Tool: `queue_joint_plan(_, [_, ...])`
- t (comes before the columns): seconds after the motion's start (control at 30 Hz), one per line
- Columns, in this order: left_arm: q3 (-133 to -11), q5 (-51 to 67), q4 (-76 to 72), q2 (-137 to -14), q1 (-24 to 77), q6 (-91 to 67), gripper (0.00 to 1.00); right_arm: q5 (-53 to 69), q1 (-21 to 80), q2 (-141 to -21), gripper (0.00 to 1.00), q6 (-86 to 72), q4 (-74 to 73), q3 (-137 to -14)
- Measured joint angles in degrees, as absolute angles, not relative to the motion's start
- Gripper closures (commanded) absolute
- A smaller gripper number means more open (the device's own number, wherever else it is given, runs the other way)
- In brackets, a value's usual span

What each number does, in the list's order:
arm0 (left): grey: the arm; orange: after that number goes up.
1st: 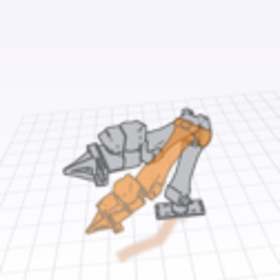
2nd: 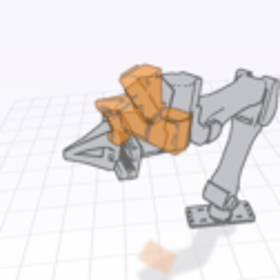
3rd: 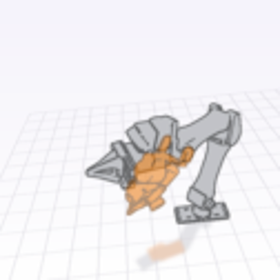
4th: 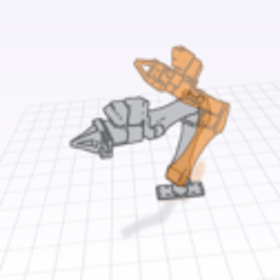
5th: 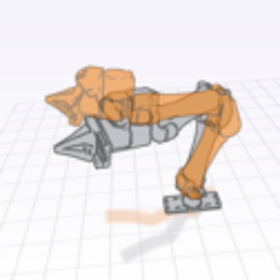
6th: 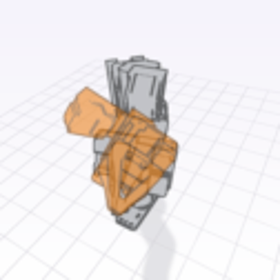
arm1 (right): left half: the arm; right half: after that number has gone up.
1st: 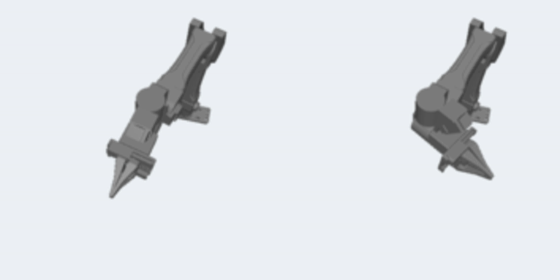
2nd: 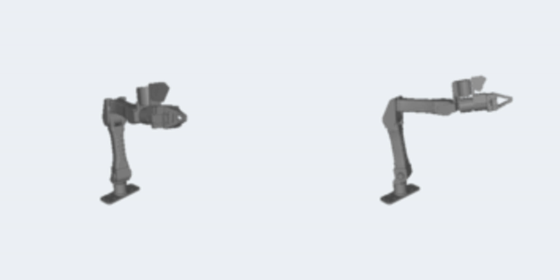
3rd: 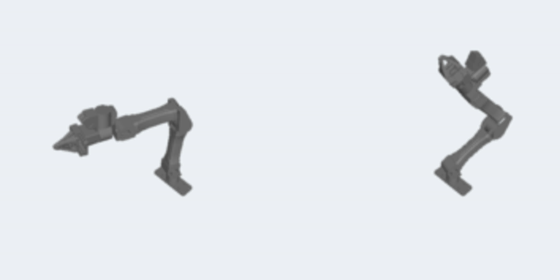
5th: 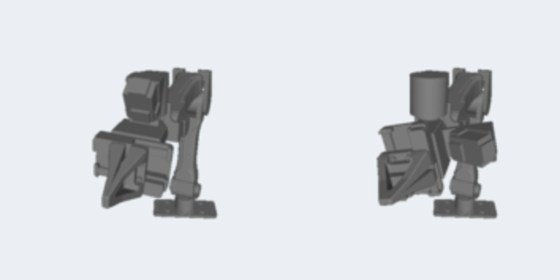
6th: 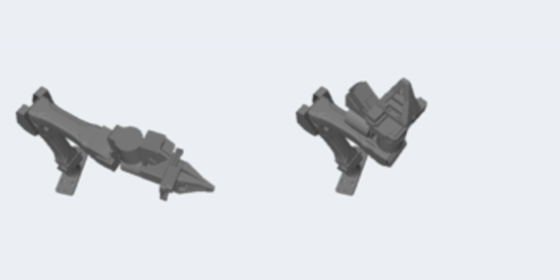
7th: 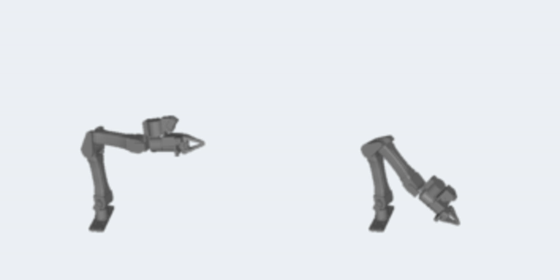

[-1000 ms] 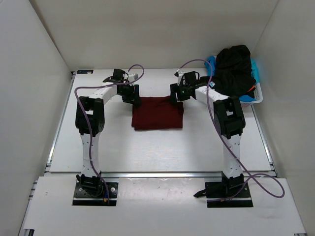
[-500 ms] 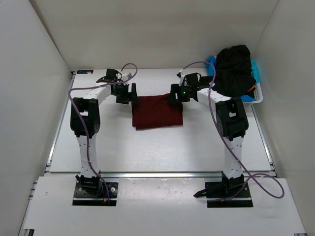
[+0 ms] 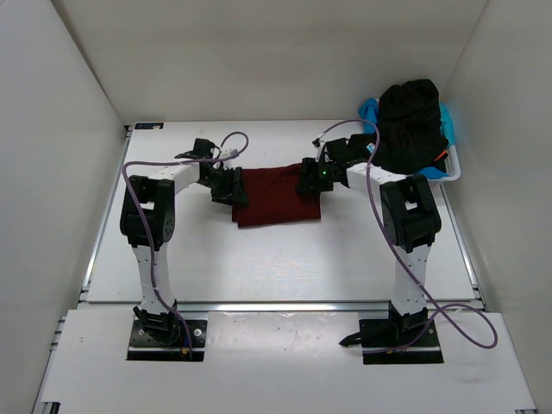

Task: Fold and stack the t-shirts
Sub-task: Fold the long partially folded tshirt into a neat square

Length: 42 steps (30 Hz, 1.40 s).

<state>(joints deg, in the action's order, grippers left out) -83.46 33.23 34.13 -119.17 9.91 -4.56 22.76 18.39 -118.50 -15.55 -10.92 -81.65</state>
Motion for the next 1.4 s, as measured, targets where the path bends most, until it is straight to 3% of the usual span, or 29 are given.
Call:
queue_joint_plan(0.07, [-83.0,33.6,34.0,-119.2,10.3,-4.9,0.39,22.8,18.4,-118.5,0.47,-16.1,-10.8,-80.7])
queue_joint_plan(0.2, [-82.8,33.7,33.9,-119.2,10.8,-5.4,0.58,23.6,18.7,-118.4,0.67,-16.6,-9.8,-80.2])
queue_joint_plan(0.27, [-82.8,33.8,33.8,-119.2,10.9,-5.5,0.66,24.1,18.8,-118.4,0.88,-16.8,-9.7,-80.2])
queue_joint_plan(0.33, [-82.8,34.0,33.8,-119.2,11.0,-5.6,0.69,24.2,18.9,-118.3,0.99,-17.2,-9.3,-80.1])
queue_joint_plan(0.77, [-82.8,40.2,31.2,-118.1,10.4,-5.6,0.69,14.4,22.6,-96.4,1.0,-20.6,6.9,-57.6])
queue_joint_plan(1.07, [-82.9,40.0,30.9,-115.3,13.3,-5.2,0.62,8.2,23.1,-94.7,1.0,-25.8,8.8,-51.7])
queue_joint_plan(1.13, [-82.9,38.5,31.2,-115.5,14.2,-5.2,0.63,7.3,22.7,-94.7,0.92,-26.8,7.8,-51.6])
queue_joint_plan(1.3, [-82.6,34.5,31.4,-115.9,14.0,-5.5,0.62,9.2,20.0,-98.2,0.85,-28.2,4.4,-54.3])
queue_joint_plan(1.4, [-82.1,32.1,31.7,-115.9,13.5,-5.2,0.52,10.1,18.4,-100.5,0.79,-28.5,2.2,-55.7])
